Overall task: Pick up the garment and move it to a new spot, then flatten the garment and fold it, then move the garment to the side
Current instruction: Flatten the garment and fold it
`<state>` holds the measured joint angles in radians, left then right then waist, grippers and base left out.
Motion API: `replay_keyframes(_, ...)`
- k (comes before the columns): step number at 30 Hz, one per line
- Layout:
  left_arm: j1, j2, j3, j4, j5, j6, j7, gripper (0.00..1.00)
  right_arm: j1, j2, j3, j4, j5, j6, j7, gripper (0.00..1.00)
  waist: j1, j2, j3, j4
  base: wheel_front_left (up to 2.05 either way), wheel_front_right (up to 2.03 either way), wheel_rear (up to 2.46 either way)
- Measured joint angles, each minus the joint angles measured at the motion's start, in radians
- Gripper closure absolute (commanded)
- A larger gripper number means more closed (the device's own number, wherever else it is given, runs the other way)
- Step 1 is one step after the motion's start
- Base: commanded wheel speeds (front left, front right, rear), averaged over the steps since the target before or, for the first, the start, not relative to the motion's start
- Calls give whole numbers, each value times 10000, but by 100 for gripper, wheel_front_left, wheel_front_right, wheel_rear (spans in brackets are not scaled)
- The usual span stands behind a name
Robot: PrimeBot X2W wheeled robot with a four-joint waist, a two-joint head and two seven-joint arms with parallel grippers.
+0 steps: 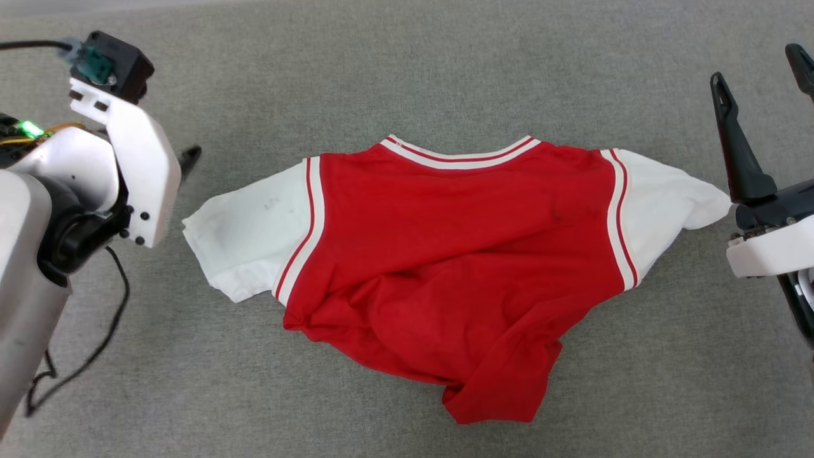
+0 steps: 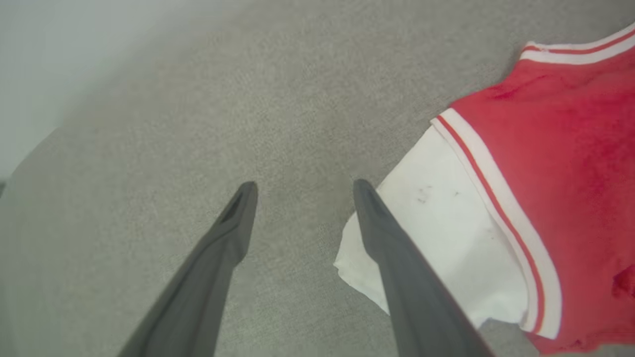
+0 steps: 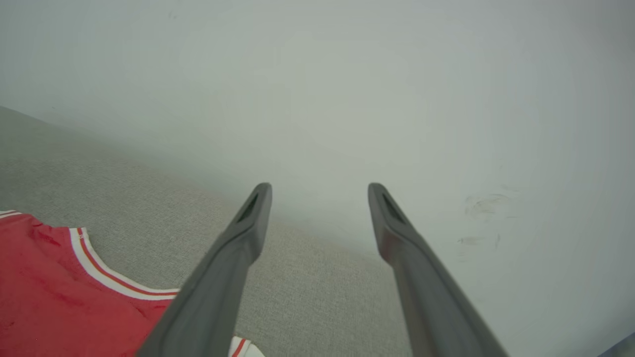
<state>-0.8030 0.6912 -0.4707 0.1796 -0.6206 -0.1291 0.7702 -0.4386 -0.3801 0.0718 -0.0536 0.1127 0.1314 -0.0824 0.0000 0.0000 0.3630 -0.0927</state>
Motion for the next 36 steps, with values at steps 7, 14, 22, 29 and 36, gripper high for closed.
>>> replay_keyframes(7,-658,617,-1478,194,-1432,0,2130,0,42,23,174,-299,-38,0,282,0,0,0,483,-182,0,0,0)
replay_keyframes(14,-930,1137,-2610,579,-1870,-2,2761,0,-280,17,464,-67,90,0,268,0,0,0,914,-509,0,0,0)
replay_keyframes(22,-1302,1392,-3423,631,-2203,-2,2510,100,-1081,-594,811,207,460,0,621,0,-1,0,1012,-650,0,0,0)
replay_keyframes(29,-1553,1540,-3923,201,-2520,0,1854,100,-2239,-2196,1559,104,1147,0,2351,0,0,0,729,-443,0,0,0)
replay_keyframes(36,-1961,1904,-4268,-738,-2644,-2,1258,100,-3193,-4738,3871,23,3789,2,6403,0,0,0,533,6,0,0,0)
